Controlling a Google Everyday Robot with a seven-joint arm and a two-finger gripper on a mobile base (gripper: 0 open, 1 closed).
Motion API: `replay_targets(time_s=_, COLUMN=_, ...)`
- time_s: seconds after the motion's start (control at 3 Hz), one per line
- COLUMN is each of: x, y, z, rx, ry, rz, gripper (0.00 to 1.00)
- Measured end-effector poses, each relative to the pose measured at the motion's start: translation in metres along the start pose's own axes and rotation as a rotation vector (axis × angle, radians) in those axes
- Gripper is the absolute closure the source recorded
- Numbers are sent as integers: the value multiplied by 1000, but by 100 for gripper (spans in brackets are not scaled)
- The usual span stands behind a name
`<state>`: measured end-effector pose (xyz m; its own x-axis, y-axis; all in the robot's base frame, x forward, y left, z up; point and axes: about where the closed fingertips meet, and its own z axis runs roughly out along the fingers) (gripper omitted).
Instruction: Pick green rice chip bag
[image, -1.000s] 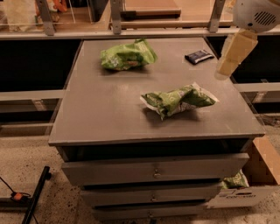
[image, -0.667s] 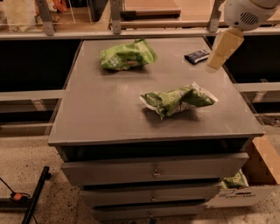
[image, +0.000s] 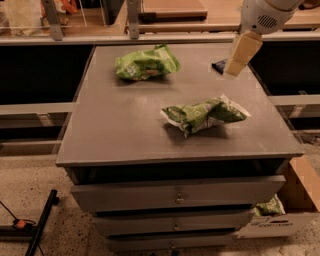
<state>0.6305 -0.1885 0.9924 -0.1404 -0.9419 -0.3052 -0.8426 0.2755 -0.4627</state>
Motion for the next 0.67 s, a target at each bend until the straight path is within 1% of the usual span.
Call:
replay_targets(time_s=0.33, x=-29, y=-21, z=42, rx=3, ry=-46, rz=-71, gripper=0)
replay_targets(time_s=0.67, x=-50, y=-36, z=85, rx=21, ry=-87, rz=-112, gripper=0)
